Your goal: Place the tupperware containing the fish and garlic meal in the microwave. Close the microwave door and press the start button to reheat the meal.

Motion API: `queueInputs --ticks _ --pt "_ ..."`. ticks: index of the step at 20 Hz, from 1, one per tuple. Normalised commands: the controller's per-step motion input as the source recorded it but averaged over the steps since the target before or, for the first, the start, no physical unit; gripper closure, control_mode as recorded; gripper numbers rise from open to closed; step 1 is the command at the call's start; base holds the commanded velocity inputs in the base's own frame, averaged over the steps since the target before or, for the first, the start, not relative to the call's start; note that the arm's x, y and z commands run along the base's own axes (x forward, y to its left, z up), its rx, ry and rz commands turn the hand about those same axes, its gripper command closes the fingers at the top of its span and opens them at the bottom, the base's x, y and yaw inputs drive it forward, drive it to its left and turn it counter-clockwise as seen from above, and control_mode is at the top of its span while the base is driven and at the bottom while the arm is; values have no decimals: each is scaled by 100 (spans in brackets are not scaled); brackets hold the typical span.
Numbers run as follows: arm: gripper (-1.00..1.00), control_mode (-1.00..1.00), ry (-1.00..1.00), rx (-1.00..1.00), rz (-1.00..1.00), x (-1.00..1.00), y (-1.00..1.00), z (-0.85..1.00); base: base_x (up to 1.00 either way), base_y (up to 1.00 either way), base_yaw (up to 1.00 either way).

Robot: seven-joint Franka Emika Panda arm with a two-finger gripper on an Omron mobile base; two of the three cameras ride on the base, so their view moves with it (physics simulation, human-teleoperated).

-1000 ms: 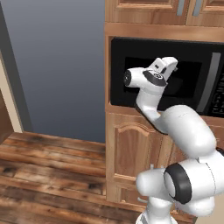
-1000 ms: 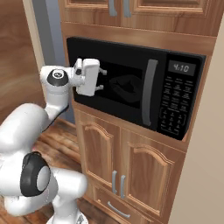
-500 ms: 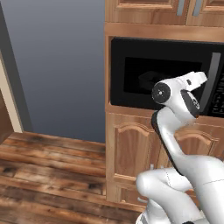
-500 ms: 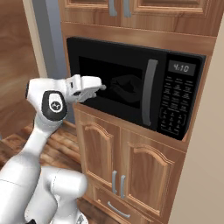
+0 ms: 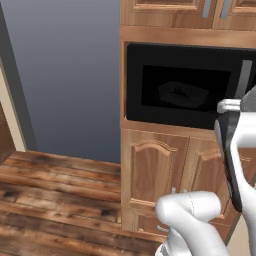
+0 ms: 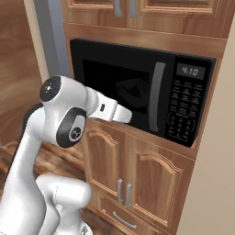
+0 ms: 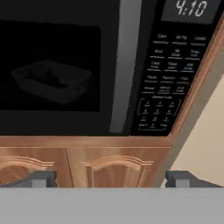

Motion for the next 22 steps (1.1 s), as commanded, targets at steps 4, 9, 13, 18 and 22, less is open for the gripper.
queueInputs --ticks 4,9,13,18,22 --pt "-100 -100 -4 96 0 -81 -84 -22 0 0 0" --pt "-100 -100 -37 70 3 -49 -72 -65 0 0 0" --pt "-100 -100 -40 32 0 -20 -35 -62 0 0 0" --pt "100 -100 -13 17 -4 0 -5 -30 0 0 0" --pt "100 -100 -1 9 0 8 0 -2 0 0 0"
